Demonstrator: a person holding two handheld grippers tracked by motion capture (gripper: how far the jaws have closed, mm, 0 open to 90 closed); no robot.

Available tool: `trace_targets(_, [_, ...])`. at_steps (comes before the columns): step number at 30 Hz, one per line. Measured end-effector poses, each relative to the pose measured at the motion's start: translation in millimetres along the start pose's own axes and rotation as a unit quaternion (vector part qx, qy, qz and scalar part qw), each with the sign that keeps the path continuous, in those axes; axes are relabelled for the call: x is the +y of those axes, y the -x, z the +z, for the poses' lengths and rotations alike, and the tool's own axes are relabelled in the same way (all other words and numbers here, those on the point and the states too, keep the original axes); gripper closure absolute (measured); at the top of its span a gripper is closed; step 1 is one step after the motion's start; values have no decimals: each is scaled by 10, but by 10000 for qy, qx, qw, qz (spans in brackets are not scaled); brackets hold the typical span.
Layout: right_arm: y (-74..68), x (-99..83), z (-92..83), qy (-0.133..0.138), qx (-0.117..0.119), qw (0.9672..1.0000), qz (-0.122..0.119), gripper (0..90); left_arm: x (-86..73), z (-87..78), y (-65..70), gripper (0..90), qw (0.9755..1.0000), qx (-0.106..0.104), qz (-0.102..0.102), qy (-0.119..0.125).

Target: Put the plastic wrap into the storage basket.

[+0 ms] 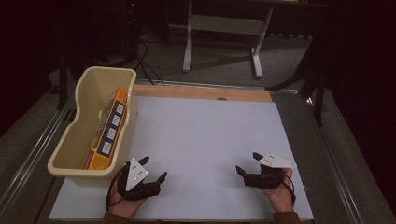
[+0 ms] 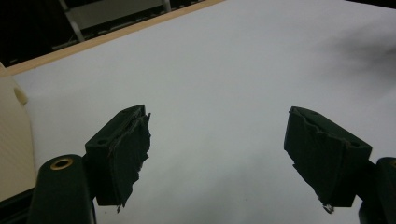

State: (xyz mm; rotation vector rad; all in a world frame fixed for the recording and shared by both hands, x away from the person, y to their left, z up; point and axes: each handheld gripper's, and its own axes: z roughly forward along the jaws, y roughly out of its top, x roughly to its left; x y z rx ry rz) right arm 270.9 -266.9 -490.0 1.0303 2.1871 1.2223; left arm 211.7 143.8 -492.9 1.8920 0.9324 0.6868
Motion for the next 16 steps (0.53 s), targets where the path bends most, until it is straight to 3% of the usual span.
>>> trace_targets(10, [156,-27,-78,-1,174,9998,50,142,-27,5,-24,201,9999,66,-92,-75])
trace_targets(16, [178,-40,-47,-41,219,9997,84,143,-41,1,-73,187,9996,68,-238,-106])
